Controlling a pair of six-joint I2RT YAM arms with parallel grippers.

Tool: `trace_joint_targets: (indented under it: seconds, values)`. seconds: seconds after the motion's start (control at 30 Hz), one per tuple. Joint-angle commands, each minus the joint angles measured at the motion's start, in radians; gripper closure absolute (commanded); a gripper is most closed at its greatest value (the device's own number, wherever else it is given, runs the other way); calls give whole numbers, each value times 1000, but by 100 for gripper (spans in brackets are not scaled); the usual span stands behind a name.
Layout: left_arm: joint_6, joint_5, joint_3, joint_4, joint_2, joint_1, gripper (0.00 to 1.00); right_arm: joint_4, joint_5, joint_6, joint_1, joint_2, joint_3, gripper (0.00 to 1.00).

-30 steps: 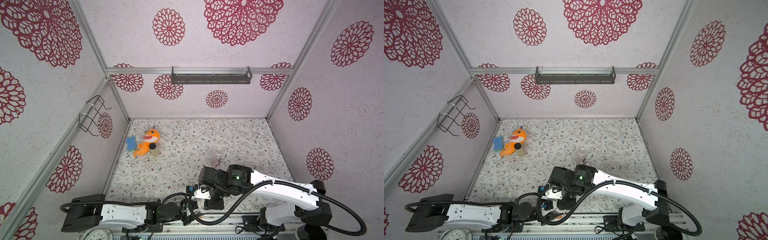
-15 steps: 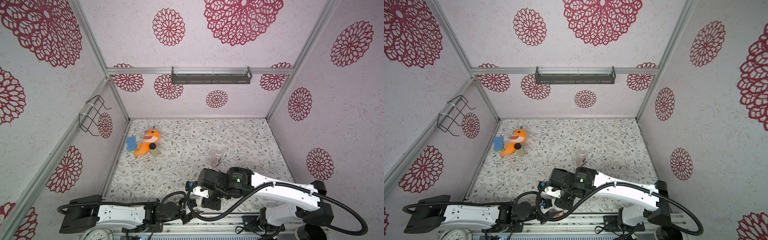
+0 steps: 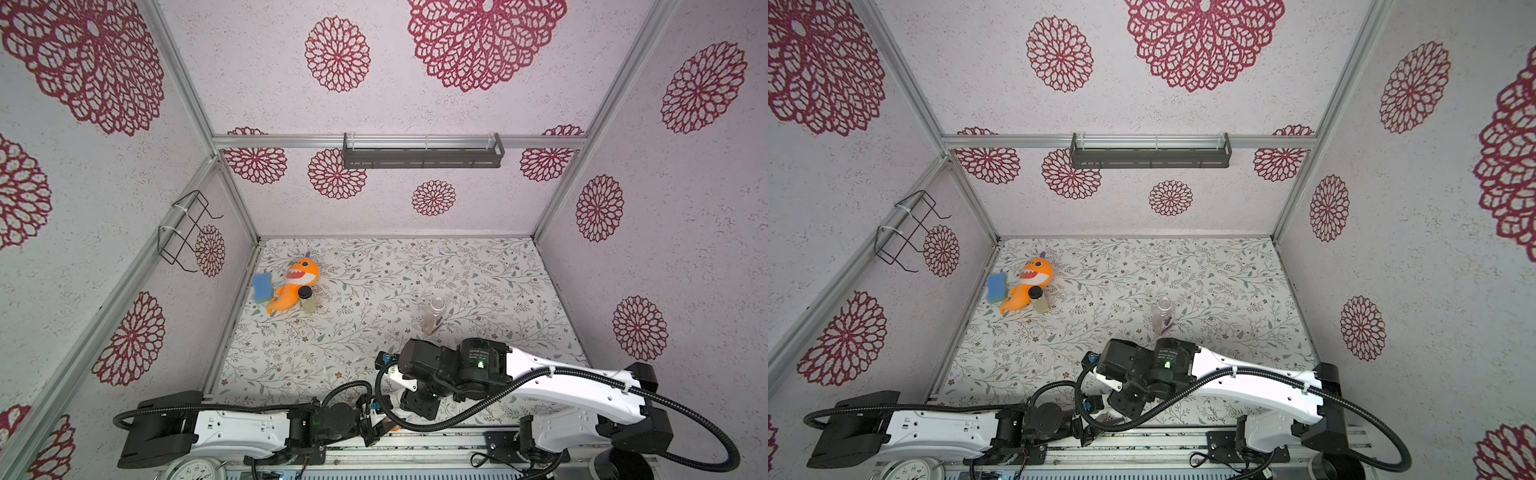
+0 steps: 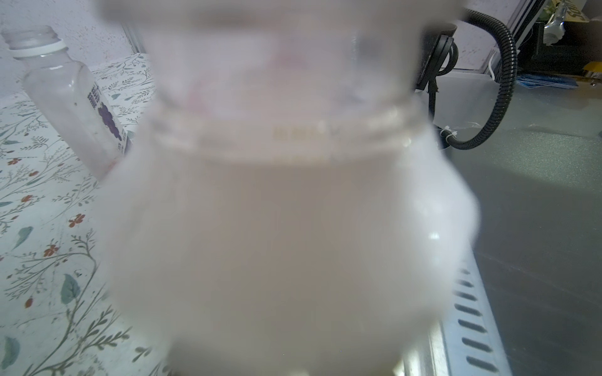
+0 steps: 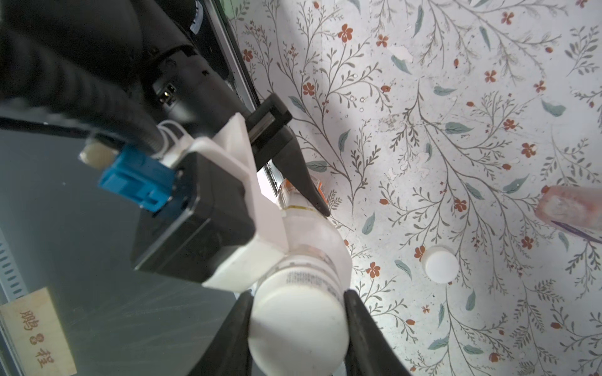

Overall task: Screw on the bottle caps
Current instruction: Screw the bottle cap onto the plastic bottle.

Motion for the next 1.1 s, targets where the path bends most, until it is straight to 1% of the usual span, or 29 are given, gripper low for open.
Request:
trace_joint_targets:
  seconds: [0.0, 0.07, 0.33, 0.47, 0.53, 0.7, 0.83, 1.07]
  values:
    - [16, -1, 17, 100, -18, -6, 56, 73, 114, 39, -7, -26, -12, 68]
    - [15, -8, 18, 103, -14, -5, 51, 58, 122, 33, -7, -17, -10, 68]
    - [14, -12, 25, 104, 6, -5, 42, 41, 117, 20, -7, 11, -1, 69]
    - [14, -18, 26, 104, 11, -3, 38, 17, 123, 9, -7, 24, 5, 69]
    - [16, -27, 29, 104, 16, -4, 38, 17, 102, 2, -7, 31, 4, 69]
    - [14, -52, 30, 121, 20, -5, 35, 14, 106, -13, -5, 35, 0, 69]
    - [7, -65, 28, 166, 54, -5, 35, 36, 101, -30, -7, 24, -19, 68]
    - [-14, -112, 19, 248, 92, -5, 40, 53, 75, -44, -3, 23, -41, 65]
